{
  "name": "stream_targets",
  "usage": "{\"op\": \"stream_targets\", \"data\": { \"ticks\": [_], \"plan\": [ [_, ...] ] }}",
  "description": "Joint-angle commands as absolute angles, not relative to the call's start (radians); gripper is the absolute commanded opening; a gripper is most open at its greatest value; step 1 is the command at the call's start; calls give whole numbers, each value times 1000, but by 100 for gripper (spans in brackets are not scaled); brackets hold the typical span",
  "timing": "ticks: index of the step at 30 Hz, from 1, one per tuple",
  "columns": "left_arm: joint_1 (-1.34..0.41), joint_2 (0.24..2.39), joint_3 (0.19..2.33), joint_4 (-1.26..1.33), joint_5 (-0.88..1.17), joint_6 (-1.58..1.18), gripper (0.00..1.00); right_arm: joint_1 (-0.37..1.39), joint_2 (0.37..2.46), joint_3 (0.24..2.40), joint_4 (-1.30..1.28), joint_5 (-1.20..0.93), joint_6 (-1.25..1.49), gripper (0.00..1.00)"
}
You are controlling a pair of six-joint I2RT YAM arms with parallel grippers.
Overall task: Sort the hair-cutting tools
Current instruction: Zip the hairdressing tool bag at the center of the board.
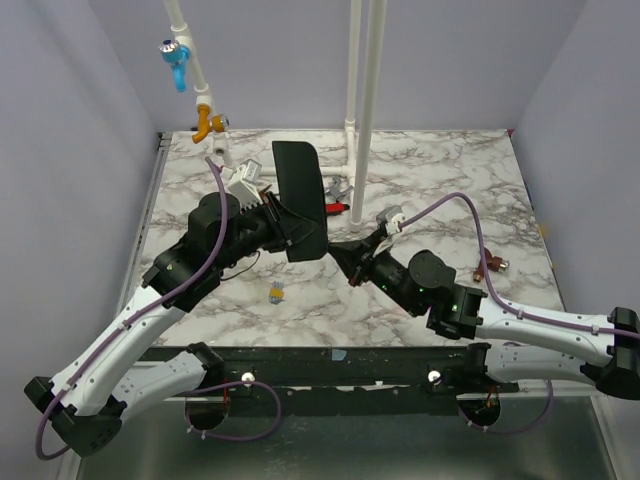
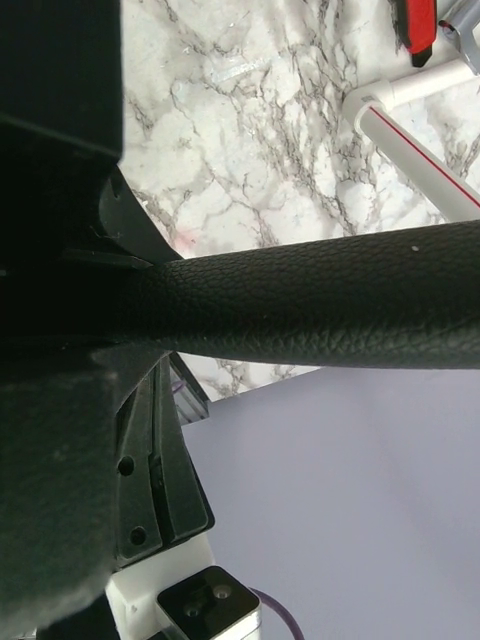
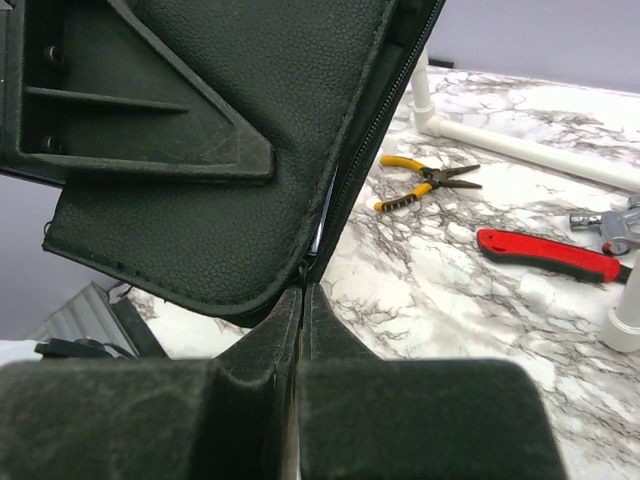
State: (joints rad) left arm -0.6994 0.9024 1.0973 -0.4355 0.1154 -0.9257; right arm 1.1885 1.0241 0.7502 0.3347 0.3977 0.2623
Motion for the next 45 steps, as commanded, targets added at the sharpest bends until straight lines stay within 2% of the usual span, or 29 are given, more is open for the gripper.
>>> {"op": "stream_targets", "data": {
  "ticks": [1, 21, 32, 45],
  "plan": [
    [-704, 889, 1077, -381, 292, -909, 0, 1181, 1011, 742, 316, 536, 199, 1],
    [-707, 829, 953, -452, 560, -728, 0, 1181, 1005, 792, 335, 643, 11, 1],
    [-712, 767, 857, -451, 583, -706, 0, 1181, 981, 808, 337, 663, -52, 1],
    [-712, 668, 735, -317, 560, -714, 0, 1182, 947, 814, 261, 554, -12, 1]
  ]
}}
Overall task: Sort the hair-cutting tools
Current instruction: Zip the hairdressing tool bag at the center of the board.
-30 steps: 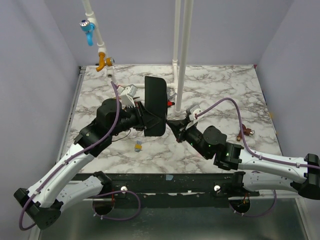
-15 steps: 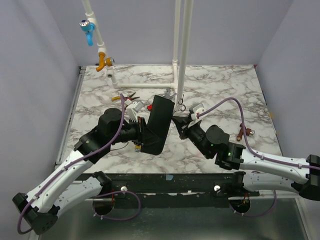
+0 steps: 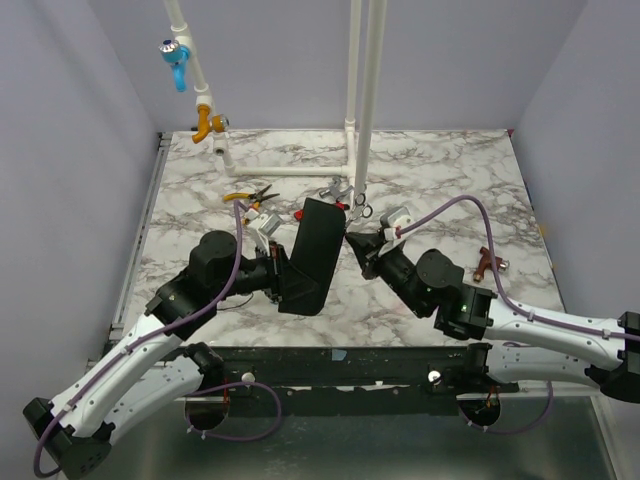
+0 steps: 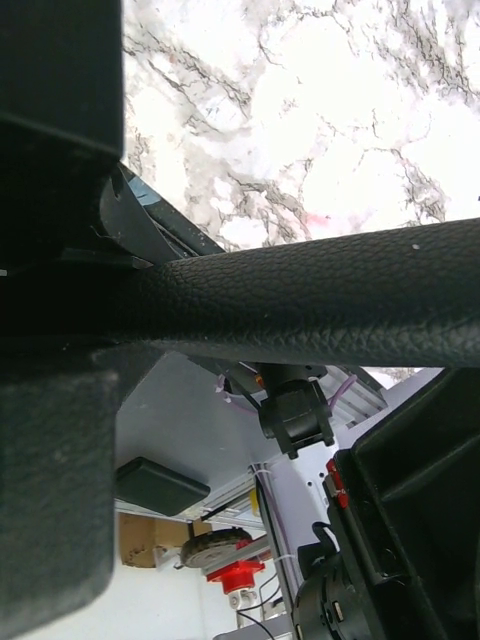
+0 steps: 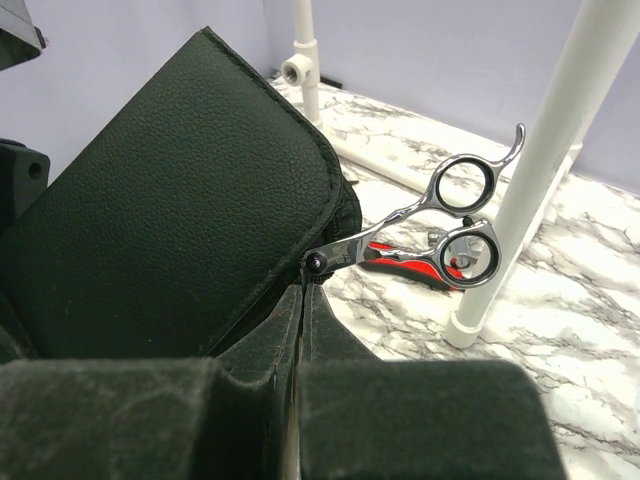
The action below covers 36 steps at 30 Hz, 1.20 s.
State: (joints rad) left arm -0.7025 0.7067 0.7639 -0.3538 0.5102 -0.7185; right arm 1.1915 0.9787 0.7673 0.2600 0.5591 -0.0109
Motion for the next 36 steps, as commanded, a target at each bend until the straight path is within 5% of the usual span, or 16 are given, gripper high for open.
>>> {"op": "stream_targets", "data": {
  "ticks": [1, 29, 36],
  "plan": [
    [-712, 660, 726, -303, 554, -717, 0, 1182, 945, 814, 247, 528, -10, 1],
    [-712, 616, 516, -187, 579, -716, 0, 1181, 838, 693, 127, 535, 131, 1],
    [-713, 556, 460, -126, 569, -703, 0, 1180, 789, 647, 115, 540, 328, 45]
  ]
}}
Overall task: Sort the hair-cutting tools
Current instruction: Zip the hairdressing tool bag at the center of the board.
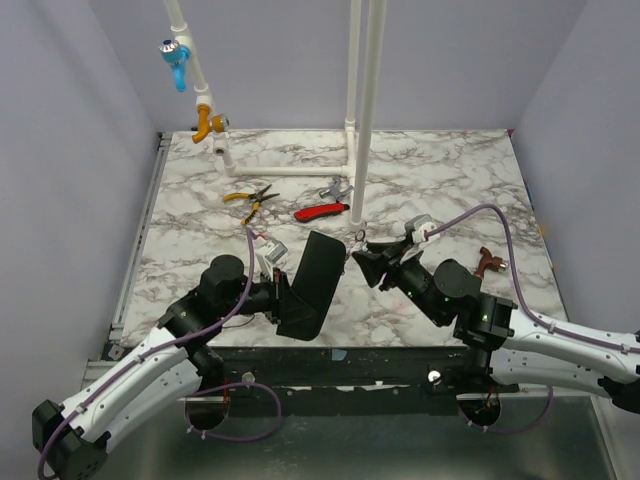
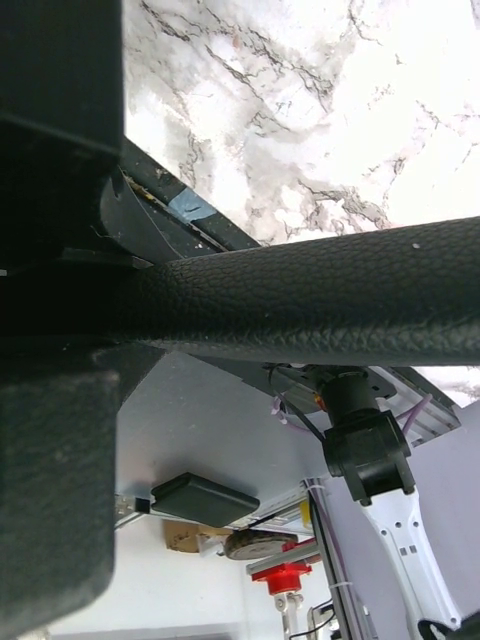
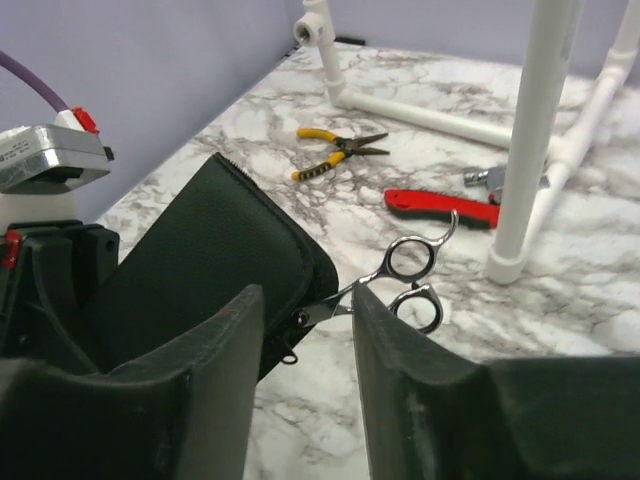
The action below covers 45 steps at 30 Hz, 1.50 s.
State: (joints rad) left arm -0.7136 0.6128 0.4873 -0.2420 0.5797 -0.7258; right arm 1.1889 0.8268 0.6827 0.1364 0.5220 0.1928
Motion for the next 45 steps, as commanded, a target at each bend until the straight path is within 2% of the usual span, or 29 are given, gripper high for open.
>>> {"op": "stream_targets", "data": {
  "ticks": [1, 4, 9, 25, 29, 32, 40, 45],
  "plan": [
    [-713, 543, 451, -114, 570, -703, 0, 1180, 785, 645, 115, 533, 352, 51],
    [-713, 513, 428, -75, 574, -717, 0, 1180, 770, 642, 114, 503, 420, 61],
    [-712, 454, 382, 7, 573, -759, 0, 1179, 735, 620, 129, 470, 513, 65],
    [-710, 265, 210, 361, 565, -887, 0, 1148, 678, 545, 223, 293, 628, 69],
    [-712, 279, 170, 429, 550, -921, 0, 1148, 699, 536, 241, 254, 623, 69],
    [-710, 310, 136, 513, 566, -959, 0, 1147, 693, 513, 253, 265, 630, 67],
    [-712, 339, 165, 496, 588, -968, 0, 1148, 791, 598, 185, 205, 470, 47],
    [-711, 341, 223, 430, 613, -931, 0, 1149, 829, 653, 143, 196, 382, 46]
  ]
}}
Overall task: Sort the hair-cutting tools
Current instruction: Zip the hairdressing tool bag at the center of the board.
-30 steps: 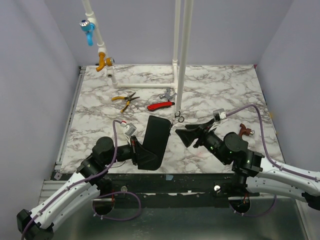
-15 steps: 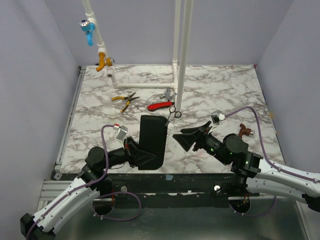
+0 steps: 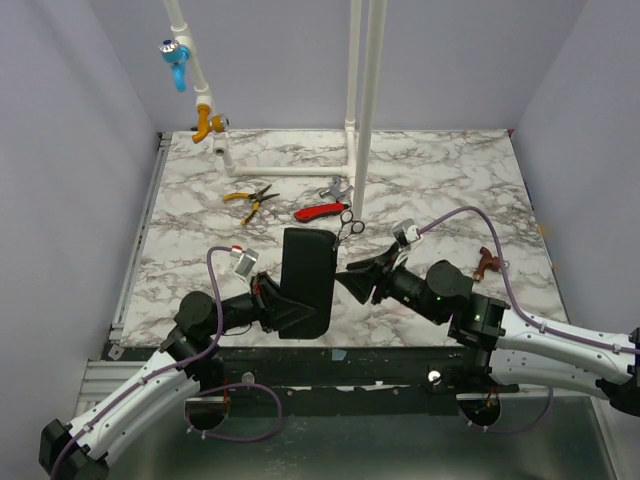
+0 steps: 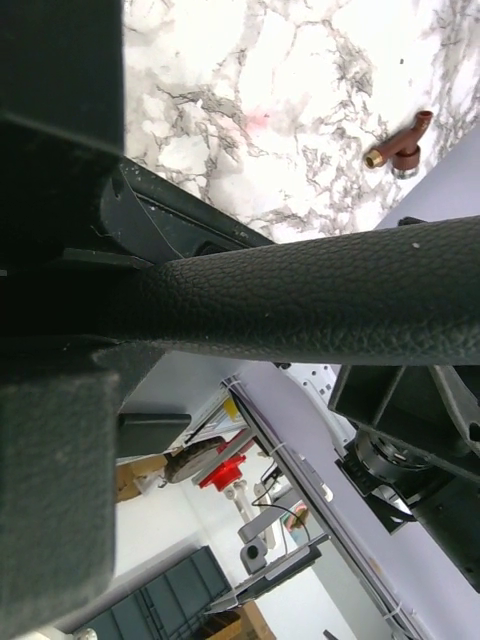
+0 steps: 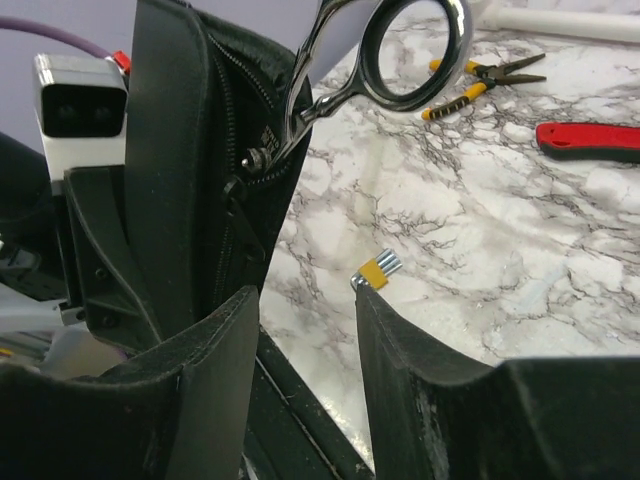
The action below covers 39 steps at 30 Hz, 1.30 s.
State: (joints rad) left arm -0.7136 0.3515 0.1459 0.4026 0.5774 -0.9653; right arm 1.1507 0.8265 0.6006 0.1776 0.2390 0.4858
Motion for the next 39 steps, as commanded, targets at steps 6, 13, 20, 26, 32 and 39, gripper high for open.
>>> {"op": "stream_targets", "data": {
  "ticks": [6, 13, 20, 26, 32, 39],
  "plan": [
    [-712, 333, 248, 404, 615, -890, 0, 1148, 808, 683, 176, 188, 347, 48],
    [-711, 334, 261, 407, 634, -886, 0, 1149, 808, 691, 235, 194, 336, 47],
    [-711, 320, 255, 402, 639, -874, 0, 1148, 766, 676, 291, 239, 393, 59],
    [-711, 314, 240, 416, 649, -878, 0, 1148, 720, 684, 325, 344, 427, 64],
    [-711, 313, 237, 437, 665, -891, 0, 1148, 791, 753, 322, 392, 404, 64],
    [-711, 291, 232, 440, 673, -903, 0, 1146, 850, 808, 301, 397, 395, 63]
  ]
}}
